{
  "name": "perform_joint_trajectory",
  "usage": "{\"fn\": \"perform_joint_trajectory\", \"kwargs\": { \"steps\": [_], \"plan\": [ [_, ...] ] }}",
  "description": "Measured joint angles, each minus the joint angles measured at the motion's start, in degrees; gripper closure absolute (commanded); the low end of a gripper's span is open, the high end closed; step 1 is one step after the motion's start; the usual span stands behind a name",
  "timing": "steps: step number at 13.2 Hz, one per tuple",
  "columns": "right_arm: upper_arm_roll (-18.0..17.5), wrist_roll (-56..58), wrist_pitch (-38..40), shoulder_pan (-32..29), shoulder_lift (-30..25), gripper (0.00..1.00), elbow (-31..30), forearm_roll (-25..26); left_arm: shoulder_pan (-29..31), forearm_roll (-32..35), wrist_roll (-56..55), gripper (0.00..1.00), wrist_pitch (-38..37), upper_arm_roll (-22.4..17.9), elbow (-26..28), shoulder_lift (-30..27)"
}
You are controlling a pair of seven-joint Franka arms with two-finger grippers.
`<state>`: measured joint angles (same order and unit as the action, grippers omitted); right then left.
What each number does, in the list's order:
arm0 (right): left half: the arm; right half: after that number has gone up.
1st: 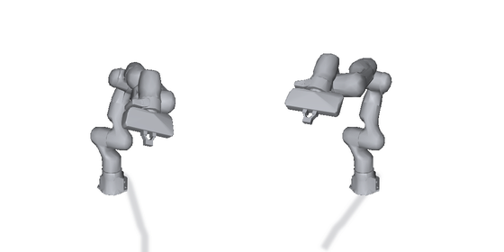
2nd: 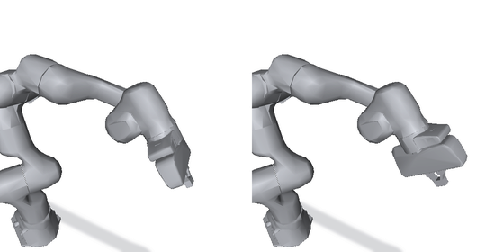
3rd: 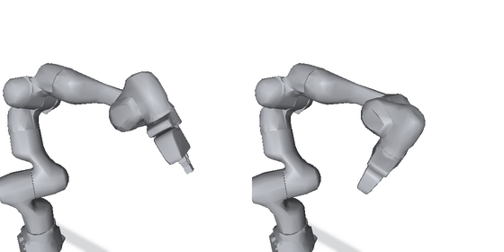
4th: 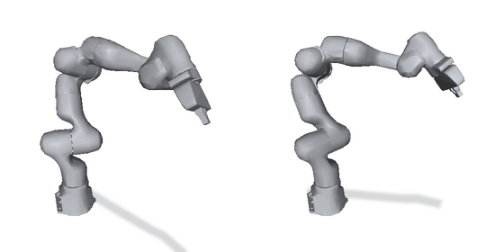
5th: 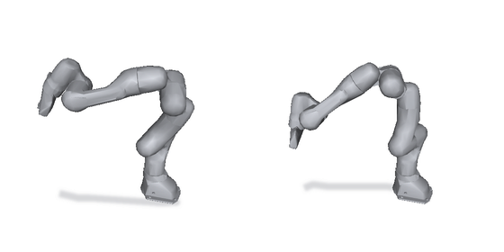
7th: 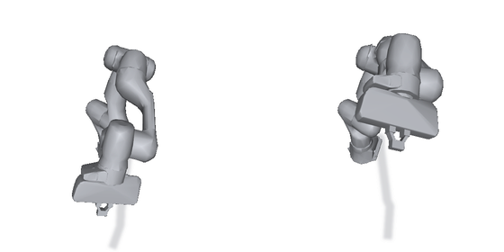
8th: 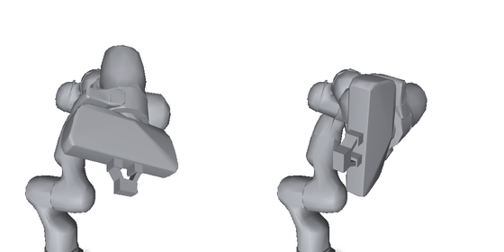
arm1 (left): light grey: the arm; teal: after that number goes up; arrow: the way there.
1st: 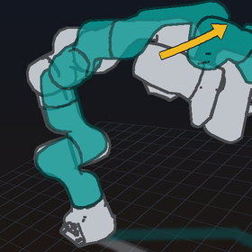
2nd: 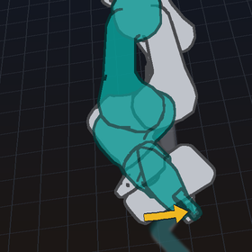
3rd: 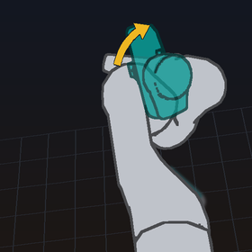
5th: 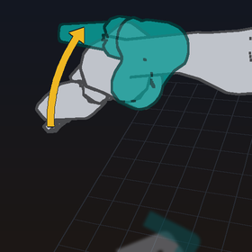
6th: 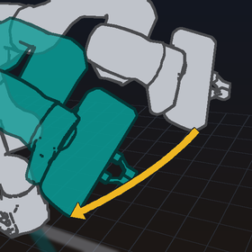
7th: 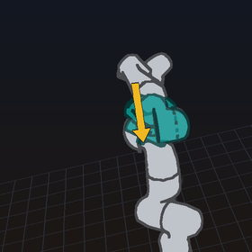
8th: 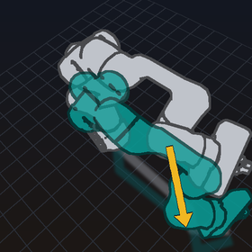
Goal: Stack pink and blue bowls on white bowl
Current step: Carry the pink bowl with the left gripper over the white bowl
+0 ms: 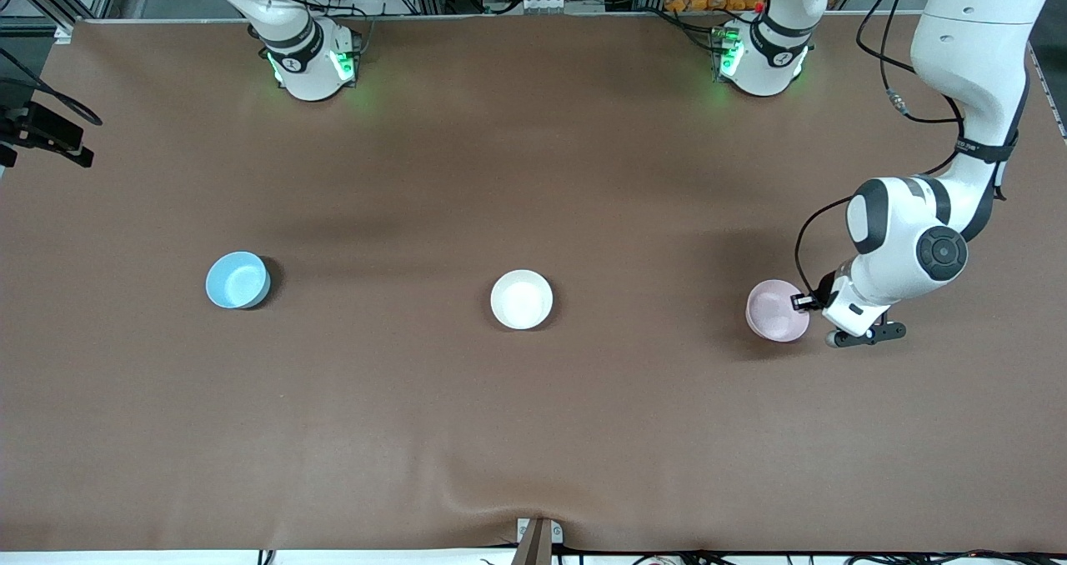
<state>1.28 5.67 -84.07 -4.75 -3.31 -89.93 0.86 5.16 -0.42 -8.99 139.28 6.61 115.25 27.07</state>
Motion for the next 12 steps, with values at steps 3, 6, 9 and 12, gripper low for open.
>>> {"fn": "perform_joint_trajectory", "kwargs": {
  "steps": [3,6,9,12],
  "plan": [
    [0.1,0.0,0.0,0.0,0.0,0.0,0.0,0.0,0.2,0.0,-0.1,1.0,-6.1,4.0,-0.9,-3.4],
    [0.0,0.0,0.0,0.0,0.0,0.0,0.0,0.0,0.0,0.0,-1.6,1.0,-17.5,9.6,-3.3,-10.7],
    [0.1,0.0,0.0,0.0,0.0,0.0,0.0,0.0,-1.5,0.0,-10.3,1.0,-25.3,15.9,-9.3,-13.1],
    [0.0,0.0,0.0,0.0,0.0,0.0,0.0,0.0,-8.5,0.0,-19.9,1.0,-25.5,18.2,-15.1,-9.2]
  ]
}}
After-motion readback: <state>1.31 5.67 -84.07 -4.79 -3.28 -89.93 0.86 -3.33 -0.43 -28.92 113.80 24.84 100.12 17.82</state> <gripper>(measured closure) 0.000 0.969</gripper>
